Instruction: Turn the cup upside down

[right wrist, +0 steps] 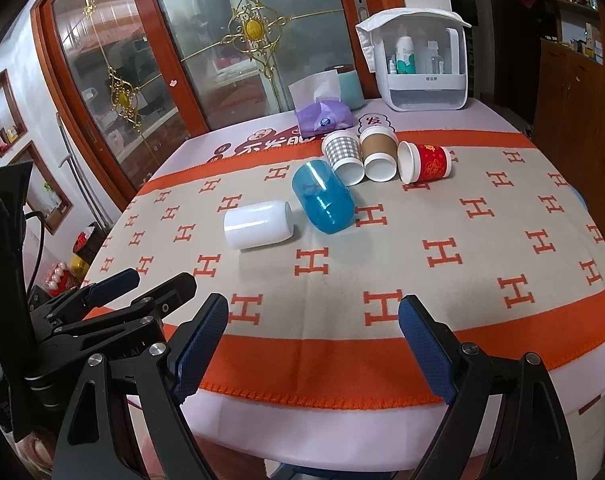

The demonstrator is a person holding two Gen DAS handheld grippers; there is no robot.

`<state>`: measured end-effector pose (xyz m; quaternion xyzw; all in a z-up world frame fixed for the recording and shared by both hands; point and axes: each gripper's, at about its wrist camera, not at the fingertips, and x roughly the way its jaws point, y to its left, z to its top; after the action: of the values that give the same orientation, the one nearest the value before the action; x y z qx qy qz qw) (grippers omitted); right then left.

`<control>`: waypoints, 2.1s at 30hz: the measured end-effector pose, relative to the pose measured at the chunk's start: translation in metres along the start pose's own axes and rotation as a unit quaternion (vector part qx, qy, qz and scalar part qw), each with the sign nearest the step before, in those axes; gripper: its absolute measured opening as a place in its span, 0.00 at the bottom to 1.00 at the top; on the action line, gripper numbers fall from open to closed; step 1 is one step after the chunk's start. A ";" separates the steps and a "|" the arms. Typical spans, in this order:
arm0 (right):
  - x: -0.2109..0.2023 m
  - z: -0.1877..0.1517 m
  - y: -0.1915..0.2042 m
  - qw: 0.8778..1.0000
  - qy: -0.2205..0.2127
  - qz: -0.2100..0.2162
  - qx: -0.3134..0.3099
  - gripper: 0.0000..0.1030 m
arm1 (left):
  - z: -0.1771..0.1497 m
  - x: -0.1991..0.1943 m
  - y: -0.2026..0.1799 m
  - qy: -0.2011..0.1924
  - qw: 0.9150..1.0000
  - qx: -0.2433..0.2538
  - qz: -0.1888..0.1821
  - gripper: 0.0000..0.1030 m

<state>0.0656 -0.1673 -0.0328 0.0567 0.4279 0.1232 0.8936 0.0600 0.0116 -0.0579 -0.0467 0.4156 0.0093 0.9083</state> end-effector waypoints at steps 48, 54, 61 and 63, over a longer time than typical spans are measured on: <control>0.039 0.005 -0.008 1.000 0.024 -0.004 0.009 0.86 | 0.007 0.029 0.002 0.023 0.999 0.024 0.019 0.72; 0.048 0.018 -0.014 0.999 0.031 0.002 0.017 0.86 | 0.020 0.036 0.010 0.028 0.999 0.034 0.021 0.72; 0.058 0.040 -0.015 0.999 0.029 0.004 0.014 0.86 | 0.041 0.044 0.017 0.041 0.998 0.041 0.011 0.72; 0.062 0.048 -0.015 0.999 0.030 0.006 0.015 0.86 | 0.047 0.046 0.018 0.041 0.998 0.047 0.008 0.72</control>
<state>0.1427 -0.1647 -0.0522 0.0689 0.4555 0.1241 0.8788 0.1243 0.0325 -0.0638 -0.0007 0.4528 -0.0049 0.8916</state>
